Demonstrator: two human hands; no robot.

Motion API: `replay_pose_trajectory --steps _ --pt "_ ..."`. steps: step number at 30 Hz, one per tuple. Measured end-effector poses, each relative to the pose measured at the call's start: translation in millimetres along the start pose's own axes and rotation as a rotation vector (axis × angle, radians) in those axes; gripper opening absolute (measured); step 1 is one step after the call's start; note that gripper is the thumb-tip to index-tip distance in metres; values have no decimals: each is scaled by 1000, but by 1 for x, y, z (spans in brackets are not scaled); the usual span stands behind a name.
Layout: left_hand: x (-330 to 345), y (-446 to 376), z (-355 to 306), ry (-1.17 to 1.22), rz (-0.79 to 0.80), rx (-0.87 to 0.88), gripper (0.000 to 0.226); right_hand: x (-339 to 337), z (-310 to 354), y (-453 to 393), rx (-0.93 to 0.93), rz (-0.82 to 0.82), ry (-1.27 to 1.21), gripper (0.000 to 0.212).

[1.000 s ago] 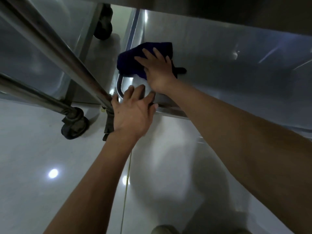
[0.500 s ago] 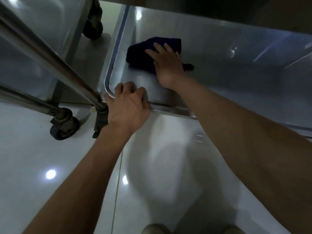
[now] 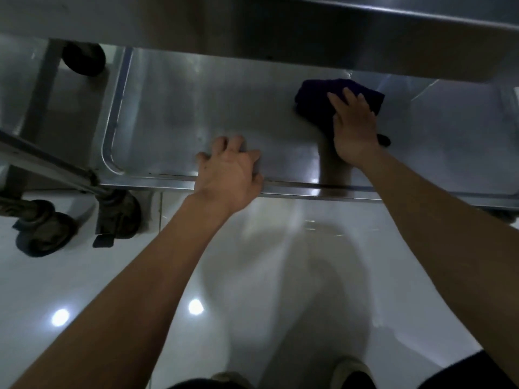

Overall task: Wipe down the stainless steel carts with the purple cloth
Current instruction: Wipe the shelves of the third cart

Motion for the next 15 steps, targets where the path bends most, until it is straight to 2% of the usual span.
replay_pose_trajectory --steps 9,15 --pt "-9 11 23 39 -92 15 36 5 20 1 8 -25 34 54" --pt "-27 38 91 -6 -165 -138 35 19 82 10 -58 -39 16 57"
Point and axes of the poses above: each hand's wrist, its own y-axis away from the middle knuckle, its own x-axis out of the palm, z = x × y, the point moved 9 cm from there along -y, towards the middle knuckle, and after that the axes turned 10 degrees about x, right-handed, at the moved point
